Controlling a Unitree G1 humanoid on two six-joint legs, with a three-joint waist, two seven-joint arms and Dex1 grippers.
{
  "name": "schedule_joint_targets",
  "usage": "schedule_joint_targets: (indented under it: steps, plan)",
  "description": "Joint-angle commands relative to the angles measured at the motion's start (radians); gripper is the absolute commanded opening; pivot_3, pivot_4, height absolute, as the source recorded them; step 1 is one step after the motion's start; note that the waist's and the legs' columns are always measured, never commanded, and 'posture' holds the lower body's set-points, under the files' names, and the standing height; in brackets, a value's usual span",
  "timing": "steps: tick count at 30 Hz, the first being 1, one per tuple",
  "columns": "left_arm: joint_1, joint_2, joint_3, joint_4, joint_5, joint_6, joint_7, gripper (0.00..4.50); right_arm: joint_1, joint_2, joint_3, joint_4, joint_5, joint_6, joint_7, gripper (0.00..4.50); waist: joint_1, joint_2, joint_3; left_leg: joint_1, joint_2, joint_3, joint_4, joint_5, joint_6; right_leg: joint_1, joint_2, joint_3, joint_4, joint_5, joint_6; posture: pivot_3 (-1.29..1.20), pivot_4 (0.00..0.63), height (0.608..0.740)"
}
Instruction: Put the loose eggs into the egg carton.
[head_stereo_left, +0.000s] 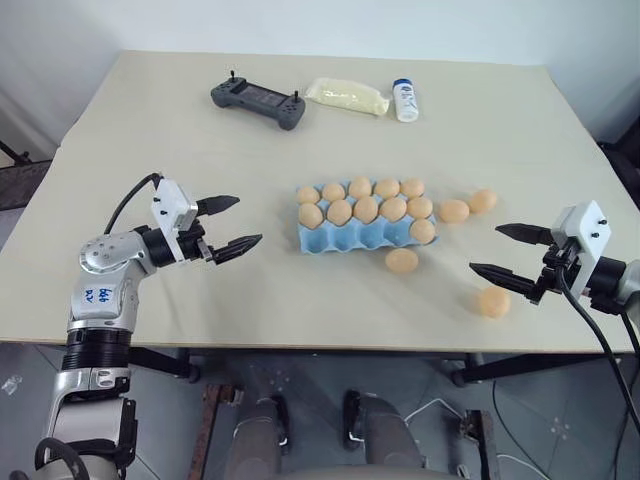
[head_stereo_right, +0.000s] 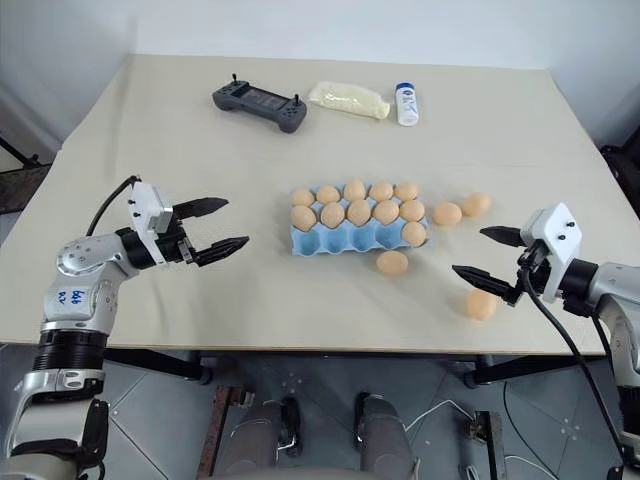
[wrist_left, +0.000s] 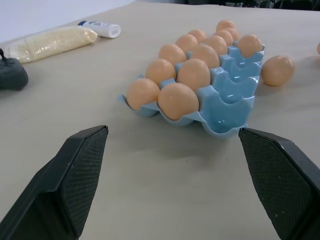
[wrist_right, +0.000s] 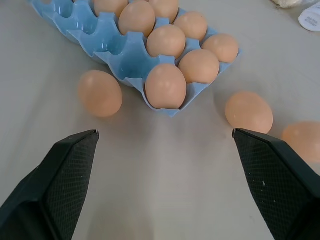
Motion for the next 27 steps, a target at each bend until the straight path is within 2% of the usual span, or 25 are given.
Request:
schedule_joint_targets:
  steps: [1,12,18,23,27]
  plan:
    - [-0.023,-0.008,-0.005,0.02,0.007,-0.038,-0.002,4.46,0.002,-0.002,-0.021,-0.034,0.014,-0.005,-0.009,4.5,0.0,0.0,0.0,0.0,0.0,0.0,0.0,0.0,0.0,0.0,0.0,0.0,0.0,0.0,0.0,0.0,0.15,0.74]
    - [-0.039,-0.007,-0.021,0.003,0.029,0.003,0.053,4.46,0.023,-0.006,-0.033,-0.067,0.024,0.012,-0.032,4.5,-0.001,0.0,0.0,0.0,0.0,0.0,0.001,-0.001,0.0,0.0,0.001,0.0,0.001,0.001,0.001,0.0,0.15,0.74]
    - [-0.04,-0.009,-0.044,-0.025,0.038,0.033,0.066,4.46,0.05,-0.003,-0.066,-0.154,0.027,0.077,-0.118,4.5,0.001,0.0,0.0,0.0,0.0,0.0,0.0,-0.001,0.0,0.0,0.001,0.0,0.001,0.001,0.001,0.0,0.15,0.74]
    - [-0.051,-0.027,-0.065,-0.007,0.013,-0.005,-0.008,4.46,0.227,0.013,-0.197,-0.328,0.073,0.173,-0.171,4.5,0.023,0.0,0.0,-0.001,-0.001,0.0,0.0,-0.001,0.0,-0.001,0.001,0.0,0.0,0.001,0.001,0.0,0.15,0.74]
    - [-0.045,-0.038,-0.072,-0.023,-0.03,0.032,-0.076,4.46,0.4,0.029,-0.306,-0.475,0.111,0.254,-0.19,4.5,0.031,0.0,0.0,-0.001,-0.001,-0.001,0.0,-0.002,0.0,0.0,0.002,-0.001,-0.001,0.001,0.001,0.0,0.15,0.74]
